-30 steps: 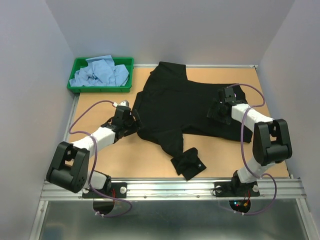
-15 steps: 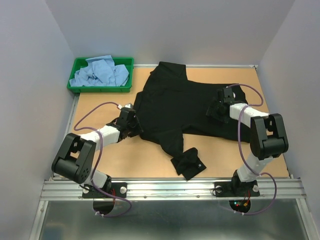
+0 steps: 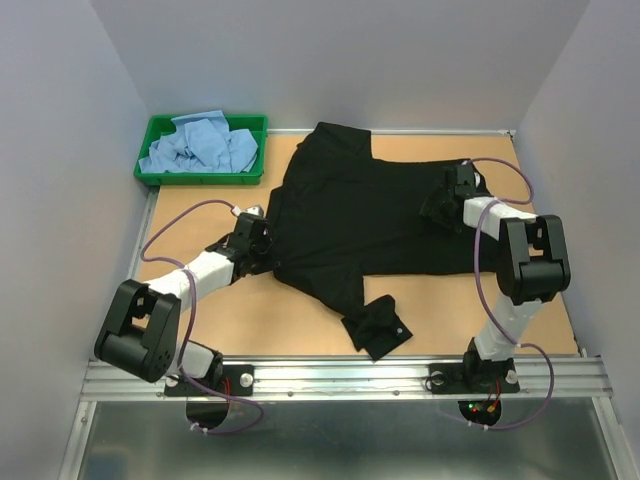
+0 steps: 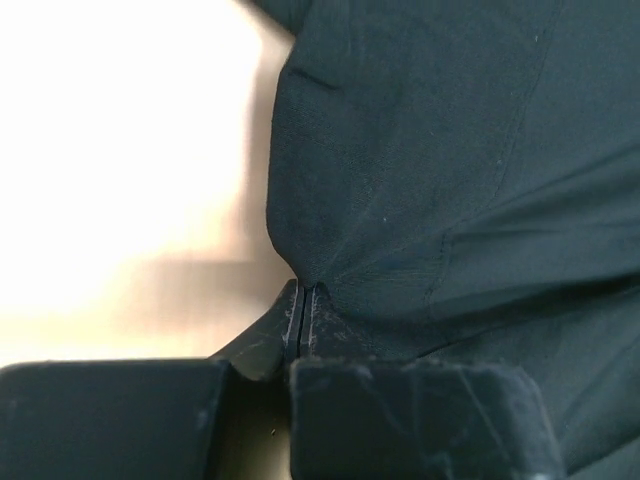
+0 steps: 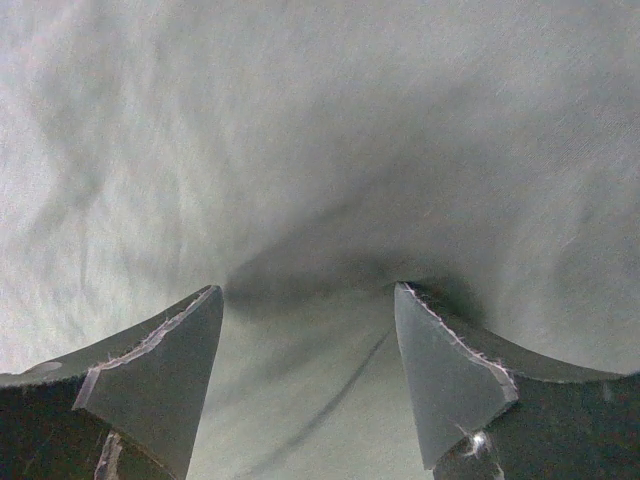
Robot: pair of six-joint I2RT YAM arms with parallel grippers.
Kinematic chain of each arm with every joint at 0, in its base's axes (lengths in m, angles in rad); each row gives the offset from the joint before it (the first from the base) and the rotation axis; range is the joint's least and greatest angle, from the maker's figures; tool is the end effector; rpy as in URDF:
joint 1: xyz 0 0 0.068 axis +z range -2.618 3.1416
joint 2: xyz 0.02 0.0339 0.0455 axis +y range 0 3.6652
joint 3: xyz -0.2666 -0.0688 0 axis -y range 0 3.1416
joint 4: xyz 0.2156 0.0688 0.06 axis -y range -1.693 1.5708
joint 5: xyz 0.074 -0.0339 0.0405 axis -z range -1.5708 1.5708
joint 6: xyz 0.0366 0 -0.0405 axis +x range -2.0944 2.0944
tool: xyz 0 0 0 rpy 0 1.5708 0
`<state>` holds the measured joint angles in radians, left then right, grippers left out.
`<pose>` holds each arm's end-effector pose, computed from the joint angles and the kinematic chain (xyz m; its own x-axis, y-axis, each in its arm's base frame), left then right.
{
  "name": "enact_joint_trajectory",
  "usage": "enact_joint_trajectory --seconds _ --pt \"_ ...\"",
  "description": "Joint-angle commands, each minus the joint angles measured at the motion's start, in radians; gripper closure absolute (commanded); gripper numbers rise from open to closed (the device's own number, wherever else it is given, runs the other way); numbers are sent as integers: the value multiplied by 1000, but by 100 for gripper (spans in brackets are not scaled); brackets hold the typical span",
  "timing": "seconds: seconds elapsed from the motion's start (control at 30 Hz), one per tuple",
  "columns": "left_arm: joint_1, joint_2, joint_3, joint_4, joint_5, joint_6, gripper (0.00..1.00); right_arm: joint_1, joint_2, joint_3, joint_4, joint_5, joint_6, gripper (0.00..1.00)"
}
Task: Fold and stack the long sleeve shirts
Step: Flatten the shirt out
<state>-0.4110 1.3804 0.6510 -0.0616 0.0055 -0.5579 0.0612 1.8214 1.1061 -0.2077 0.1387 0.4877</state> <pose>0.2273 -0.0993 0.1977 -0.7664 -0.2435 -0.5944 -0.0031 0.9268 -0.3756 0.3544 0.0166 0.1878 -0.6925 0.4225 -0.5847 0.3930 0.9007 0.1854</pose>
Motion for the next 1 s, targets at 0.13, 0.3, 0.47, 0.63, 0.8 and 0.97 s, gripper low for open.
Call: enact_joint_trajectory --seconds 0.13,0.3,0.47,0.63,0.8,0.97 --pt "31 -64 22 -119 -35 113 95 -41 27 72 -16 21 -43 24" --pt "31 -87 -1 -86 19 104 84 -49 -94 0 -27 91 -22 23" --pt "31 -104 -13 -64 37 105 83 -139 -250 -126 -85 137 80 24" --pt "31 -123 -28 -35 50 118 83 -248 -349 -186 -203 186 140 26" --pt "31 -144 -25 -27 47 127 83 -264 -369 -186 -266 196 140 30" --pt "31 -158 -28 -23 48 128 83 -262 -335 -158 -288 210 127 32"
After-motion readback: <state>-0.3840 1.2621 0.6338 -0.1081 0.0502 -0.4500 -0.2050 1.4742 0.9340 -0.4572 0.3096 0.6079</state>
